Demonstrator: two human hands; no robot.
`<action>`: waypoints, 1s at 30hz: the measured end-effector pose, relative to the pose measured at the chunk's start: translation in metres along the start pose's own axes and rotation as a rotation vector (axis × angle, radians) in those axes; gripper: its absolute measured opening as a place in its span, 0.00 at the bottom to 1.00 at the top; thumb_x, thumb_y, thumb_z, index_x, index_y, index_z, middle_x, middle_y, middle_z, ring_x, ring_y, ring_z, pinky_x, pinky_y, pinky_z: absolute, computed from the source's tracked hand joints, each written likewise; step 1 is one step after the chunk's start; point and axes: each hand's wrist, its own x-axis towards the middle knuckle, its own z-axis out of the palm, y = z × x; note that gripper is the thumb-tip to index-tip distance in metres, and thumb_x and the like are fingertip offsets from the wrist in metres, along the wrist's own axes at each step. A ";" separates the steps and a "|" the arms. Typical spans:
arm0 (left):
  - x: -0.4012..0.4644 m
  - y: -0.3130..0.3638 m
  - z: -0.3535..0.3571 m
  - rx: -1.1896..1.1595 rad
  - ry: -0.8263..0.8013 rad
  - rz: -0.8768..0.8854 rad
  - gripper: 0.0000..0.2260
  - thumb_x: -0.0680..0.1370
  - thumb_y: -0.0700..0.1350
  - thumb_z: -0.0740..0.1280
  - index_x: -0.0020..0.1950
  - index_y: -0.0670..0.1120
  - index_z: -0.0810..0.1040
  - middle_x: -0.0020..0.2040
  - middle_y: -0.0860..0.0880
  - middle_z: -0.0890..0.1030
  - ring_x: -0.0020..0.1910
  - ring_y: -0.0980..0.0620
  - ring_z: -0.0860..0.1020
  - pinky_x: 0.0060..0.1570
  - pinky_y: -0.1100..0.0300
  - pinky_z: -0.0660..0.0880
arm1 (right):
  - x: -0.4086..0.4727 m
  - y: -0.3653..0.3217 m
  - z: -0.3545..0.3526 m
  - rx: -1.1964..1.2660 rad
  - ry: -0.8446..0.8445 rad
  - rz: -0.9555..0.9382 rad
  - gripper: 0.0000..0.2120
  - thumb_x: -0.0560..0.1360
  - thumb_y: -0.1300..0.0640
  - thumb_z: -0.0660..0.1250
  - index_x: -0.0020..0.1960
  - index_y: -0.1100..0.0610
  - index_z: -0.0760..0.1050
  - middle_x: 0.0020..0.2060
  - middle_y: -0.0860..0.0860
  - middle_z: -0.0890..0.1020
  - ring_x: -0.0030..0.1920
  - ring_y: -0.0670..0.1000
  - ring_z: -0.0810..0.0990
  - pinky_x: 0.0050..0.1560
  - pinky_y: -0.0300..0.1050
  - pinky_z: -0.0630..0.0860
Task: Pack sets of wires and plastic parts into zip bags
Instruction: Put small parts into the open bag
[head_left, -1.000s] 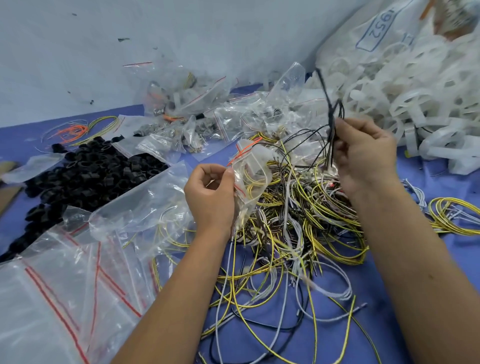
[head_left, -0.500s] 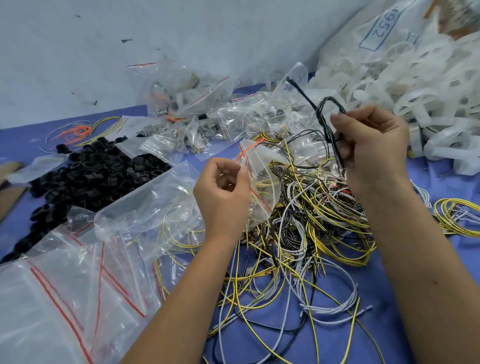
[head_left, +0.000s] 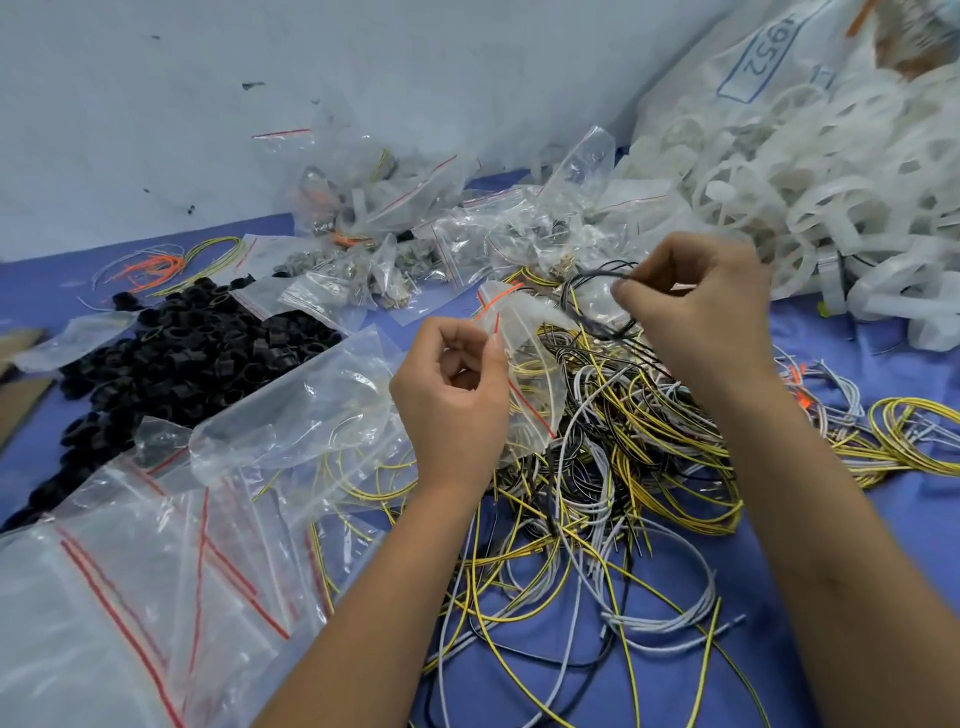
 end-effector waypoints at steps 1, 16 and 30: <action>0.000 0.001 0.000 0.008 0.010 0.017 0.09 0.78 0.37 0.73 0.42 0.47 0.76 0.35 0.51 0.79 0.30 0.53 0.77 0.31 0.60 0.72 | -0.002 -0.001 0.002 -0.095 -0.015 -0.071 0.09 0.68 0.62 0.74 0.33 0.53 0.78 0.27 0.47 0.78 0.28 0.44 0.72 0.33 0.41 0.71; -0.007 0.005 0.007 0.223 -0.091 0.490 0.06 0.77 0.36 0.71 0.45 0.44 0.76 0.40 0.51 0.76 0.38 0.52 0.76 0.36 0.53 0.75 | -0.020 -0.018 0.024 -0.241 -0.312 -0.185 0.06 0.66 0.65 0.71 0.33 0.56 0.79 0.27 0.49 0.79 0.31 0.48 0.77 0.36 0.44 0.73; -0.012 0.028 0.011 0.201 -0.149 0.630 0.05 0.77 0.31 0.71 0.43 0.37 0.78 0.41 0.46 0.78 0.40 0.50 0.75 0.44 0.65 0.71 | -0.028 -0.017 0.027 0.219 -0.694 0.128 0.12 0.72 0.74 0.62 0.34 0.63 0.78 0.28 0.52 0.78 0.32 0.48 0.74 0.33 0.43 0.71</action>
